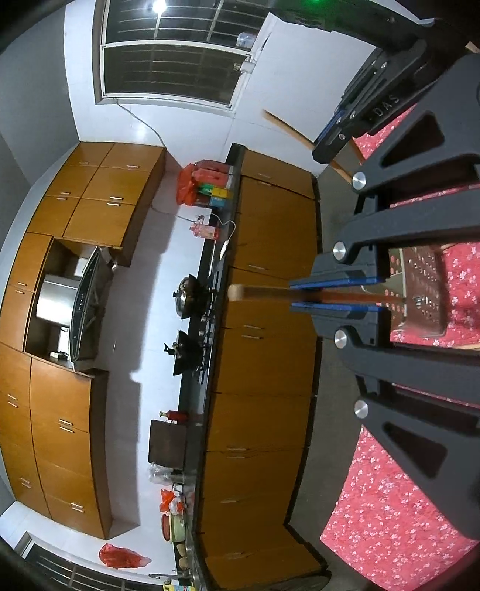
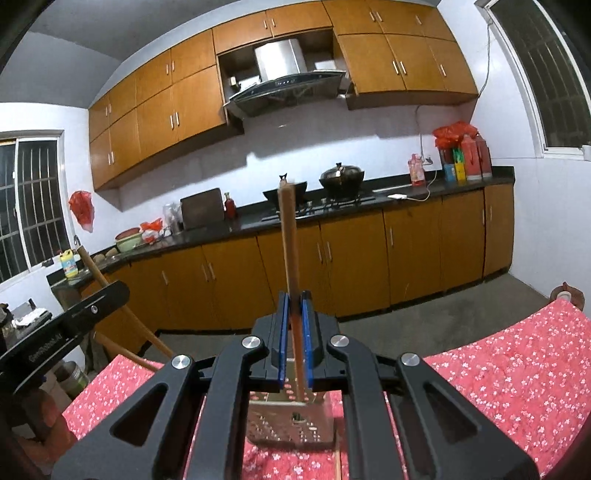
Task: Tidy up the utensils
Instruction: 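Open the left gripper to drop the chopstick into the holder while the right gripper releases its chopstick, then close the left gripper on a third chopstick while the right gripper grasps another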
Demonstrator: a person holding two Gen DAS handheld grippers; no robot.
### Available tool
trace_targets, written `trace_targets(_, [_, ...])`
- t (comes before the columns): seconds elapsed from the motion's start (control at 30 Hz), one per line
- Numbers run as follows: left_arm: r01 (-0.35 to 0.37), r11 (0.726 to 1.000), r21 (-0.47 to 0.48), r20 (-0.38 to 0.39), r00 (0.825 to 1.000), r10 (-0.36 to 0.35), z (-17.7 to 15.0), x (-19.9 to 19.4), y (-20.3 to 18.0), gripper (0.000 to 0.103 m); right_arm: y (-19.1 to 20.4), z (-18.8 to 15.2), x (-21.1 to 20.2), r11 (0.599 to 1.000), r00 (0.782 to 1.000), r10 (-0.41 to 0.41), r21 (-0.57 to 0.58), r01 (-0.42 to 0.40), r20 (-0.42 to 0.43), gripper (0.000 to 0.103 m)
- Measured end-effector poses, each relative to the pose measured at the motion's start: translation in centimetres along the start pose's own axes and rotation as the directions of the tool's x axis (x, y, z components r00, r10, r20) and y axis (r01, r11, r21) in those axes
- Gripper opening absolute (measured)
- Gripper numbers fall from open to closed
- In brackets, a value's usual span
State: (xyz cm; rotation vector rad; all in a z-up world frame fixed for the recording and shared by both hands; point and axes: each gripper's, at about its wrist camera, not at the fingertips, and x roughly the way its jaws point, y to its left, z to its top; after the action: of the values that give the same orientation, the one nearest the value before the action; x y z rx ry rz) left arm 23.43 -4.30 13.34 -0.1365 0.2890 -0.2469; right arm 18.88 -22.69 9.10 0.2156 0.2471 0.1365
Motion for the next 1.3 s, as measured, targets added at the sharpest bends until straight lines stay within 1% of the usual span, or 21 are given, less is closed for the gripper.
trace_targets(0.03, [0.001, 1.000, 0.000, 0.003, 1.000, -0.001, -0.1, -0.3, 0.1, 0.013, 0.0, 0.1, -0.1, 1.000, 1.000, 0.002, 0.000, -0.002, 0.000, 0.016])
trace_targets(0.07, [0.003, 1.000, 0.000, 0.007, 1.000, -0.003, 0.0, -0.5, 0.1, 0.015, 0.0, 0.2, -0.5, 1.000, 1.000, 0.006, 0.004, -0.006, 0.004, 0.024])
trace_targets(0.13, [0.003, 1.000, -0.001, 0.020, 1.000, -0.003, 0.1, -1.2, 0.2, 0.018, -0.1, 0.5, -1.0, 1.000, 1.000, 0.005, 0.007, -0.005, 0.016, 0.030])
trace_targets(0.3, [0.007, 1.000, -0.026, 0.049, 0.999, -0.006, 0.4, -3.7, 0.8, 0.018, -0.6, 1.1, -3.9, 1.000, 0.999, 0.002, 0.016, -0.003, 0.052, 0.030])
trace_targets(0.4, [-0.002, 0.999, -0.049, 0.048, 0.999, 0.004, 0.1, -5.8, 2.1, 0.019, -1.8, 0.7, -5.6, 1.000, 0.999, -0.022, 0.023, 0.021, 0.048, 0.030])
trace_targets(0.47, [-0.028, 0.998, -0.061, 0.025, 0.999, 0.030, -0.7, -7.0, 3.3, 0.019, -2.9, -0.3, -6.5, 0.998, 0.998, -0.054, 0.026, 0.053, 0.018, 0.030])
trace_targets(0.5, [-0.041, 0.997, -0.065, 0.011, 0.999, 0.042, -1.2, -7.4, 3.9, 0.020, -3.6, -1.2, -6.7, 0.997, 0.997, -0.076, 0.026, 0.076, -0.012, 0.030])
trace_targets(0.57, [-0.080, 0.995, -0.066, -0.044, 0.996, 0.078, -3.0, -8.0, 5.5, 0.021, -5.1, -3.0, -6.4, 0.992, 0.988, -0.124, 0.022, 0.127, -0.089, 0.030])
trace_targets(0.63, [-0.122, 0.991, -0.055, -0.102, 0.988, 0.116, -5.1, -7.9, 6.9, 0.021, -6.7, -5.6, -5.4, 0.986, 0.967, -0.157, 0.023, 0.165, -0.202, 0.030])
trace_targets(0.7, [-0.150, 0.988, -0.040, -0.173, 0.975, 0.141, -7.3, -7.4, 8.1, 0.021, -7.9, -8.2, -4.0, 0.982, 0.932, -0.163, 0.037, 0.185, -0.323, 0.030])
trace_targets(0.73, [-0.167, 0.985, -0.035, -0.238, 0.959, 0.154, -9.2, -6.8, 8.8, 0.021, -8.4, -9.6, -3.3, 0.982, 0.911, -0.150, 0.049, 0.183, -0.384, 0.029])
trace_targets(0.8, [-0.174, 0.984, -0.037, -0.323, 0.934, 0.153, -11.5, -5.9, 9.7, 0.021, -8.6, -11.8, -2.3, 0.983, 0.879, -0.125, 0.060, 0.171, -0.460, 0.025])
trace_targets(0.83, [-0.176, 0.984, -0.037, -0.348, 0.925, 0.152, -12.3, -5.6, 9.8, 0.021, -8.4, -12.7, -1.8, 0.985, 0.864, -0.112, 0.061, 0.163, -0.491, 0.023])
trace_targets(0.87, [-0.175, 0.984, -0.035, -0.387, 0.910, 0.148, -13.6, -5.2, 10.0, 0.021, -8.1, -13.8, -1.3, 0.987, 0.849, -0.095, 0.062, 0.149, -0.520, 0.022])
trace_targets(0.9, [-0.167, 0.985, -0.033, -0.415, 0.899, 0.138, -14.5, -4.9, 10.0, 0.021, -7.7, -14.7, -1.0, 0.989, 0.838, -0.086, 0.057, 0.139, -0.539, 0.022])
trace_targets(0.93, [-0.162, 0.986, -0.031, -0.431, 0.893, 0.133, -15.1, -4.8, 9.9, 0.021, -7.4, -15.5, -0.7, 0.990, 0.828, -0.081, 0.052, 0.131, -0.554, 0.020])
trace_targets(1.0, [-0.148, 0.989, -0.024, -0.464, 0.878, 0.120, -16.4, -4.5, 9.6, 0.021, -6.6, -16.5, 0.0, 0.993, 0.814, -0.069, 0.042, 0.114, -0.577, 0.020])
trace_targets(1.1, [-0.130, 0.991, -0.020, -0.490, 0.865, 0.103, -17.6, -4.1, 9.2, 0.021, -6.0, -17.7, 0.4, 0.994, 0.799, -0.074, 0.022, 0.109, -0.597, 0.018])
trace_targets(1.17, [-0.118, 0.993, -0.020, -0.506, 0.858, 0.091, -18.1, -3.6, 8.8, 0.021, -5.9, -18.2, 0.8, 0.993, 0.785, -0.095, -0.001, 0.120, -0.612, 0.016])
trace_targets(1.23, [-0.107, 0.994, -0.023, -0.520, 0.851, 0.079, -18.4, -3.3, 8.5, 0.021, -6.2, -18.5, 0.9, 0.992, 0.780, -0.099, -0.005, 0.123, -0.618, 0.016])
trace_targets(1.3, [-0.098, 0.995, -0.027, -0.529, 0.846, 0.069, -18.8, -3.1, 8.0, 0.021, -6.2, -18.7, 1.0, 0.992, 0.780, -0.107, -0.014, 0.125, -0.616, 0.015])
